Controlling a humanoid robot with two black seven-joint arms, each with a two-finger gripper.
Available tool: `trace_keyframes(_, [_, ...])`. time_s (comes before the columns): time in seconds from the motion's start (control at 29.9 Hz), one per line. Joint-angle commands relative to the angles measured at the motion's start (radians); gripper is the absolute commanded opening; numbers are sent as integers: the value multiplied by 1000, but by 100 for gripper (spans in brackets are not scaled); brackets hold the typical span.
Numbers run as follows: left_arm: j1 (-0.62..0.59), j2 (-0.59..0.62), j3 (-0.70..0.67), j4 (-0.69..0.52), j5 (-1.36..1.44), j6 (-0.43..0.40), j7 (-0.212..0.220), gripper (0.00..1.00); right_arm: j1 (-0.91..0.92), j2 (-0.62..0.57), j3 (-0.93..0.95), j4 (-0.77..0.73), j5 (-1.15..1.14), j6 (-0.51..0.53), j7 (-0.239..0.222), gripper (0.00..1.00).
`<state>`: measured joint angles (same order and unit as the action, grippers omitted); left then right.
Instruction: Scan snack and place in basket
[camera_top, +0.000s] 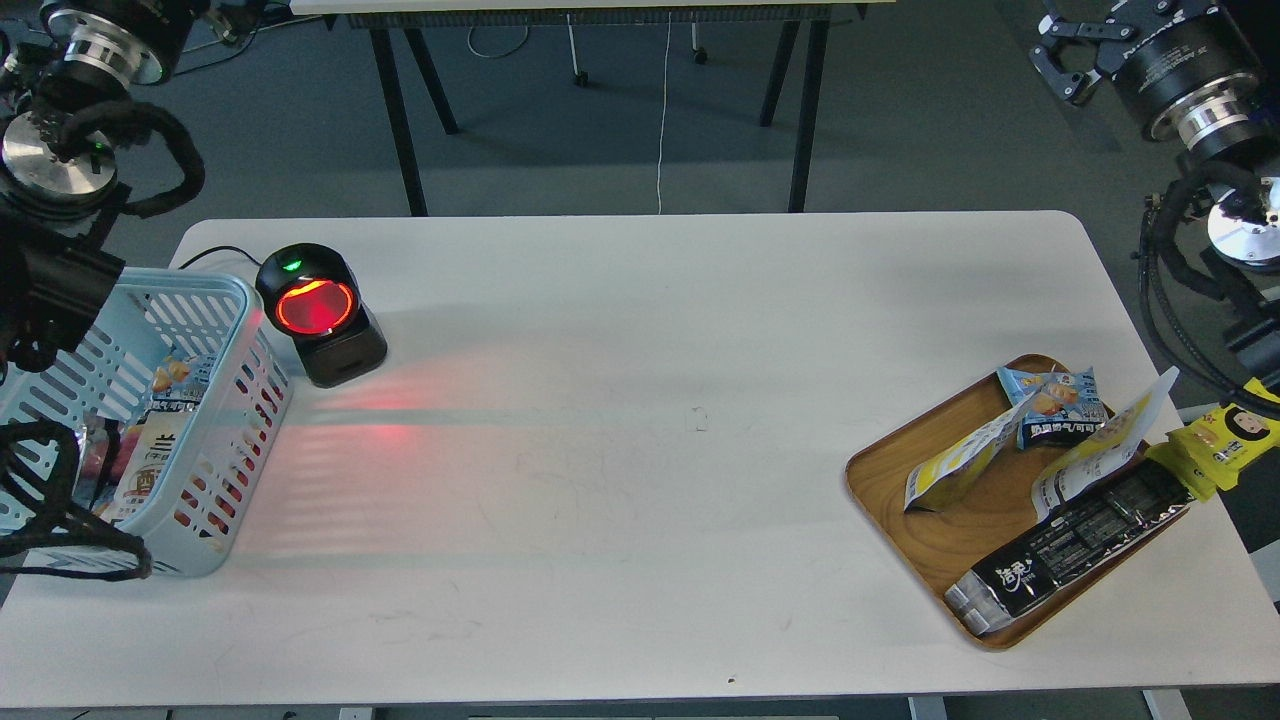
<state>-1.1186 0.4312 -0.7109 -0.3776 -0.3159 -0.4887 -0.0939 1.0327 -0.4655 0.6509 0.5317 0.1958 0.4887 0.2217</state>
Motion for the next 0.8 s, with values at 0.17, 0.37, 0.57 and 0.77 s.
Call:
trace_keyframes(0.17, [8, 4, 16, 0, 9, 0, 2, 100, 4, -12, -31, 24, -1, 0, -1, 100])
trace_keyframes(0.37, [8, 6, 13, 3, 8, 0, -4, 100, 55, -76, -92, 53, -18, 0, 7, 99])
trace_keyframes(0.57, [5, -6, 1, 68, 3, 0, -3, 100, 251, -225, -324, 270, -304, 0, 51, 98])
trace_keyframes(0.77, [-6, -34, 8, 68, 3, 0, -6, 100, 414, -353, -473, 591, -767, 0, 94, 97])
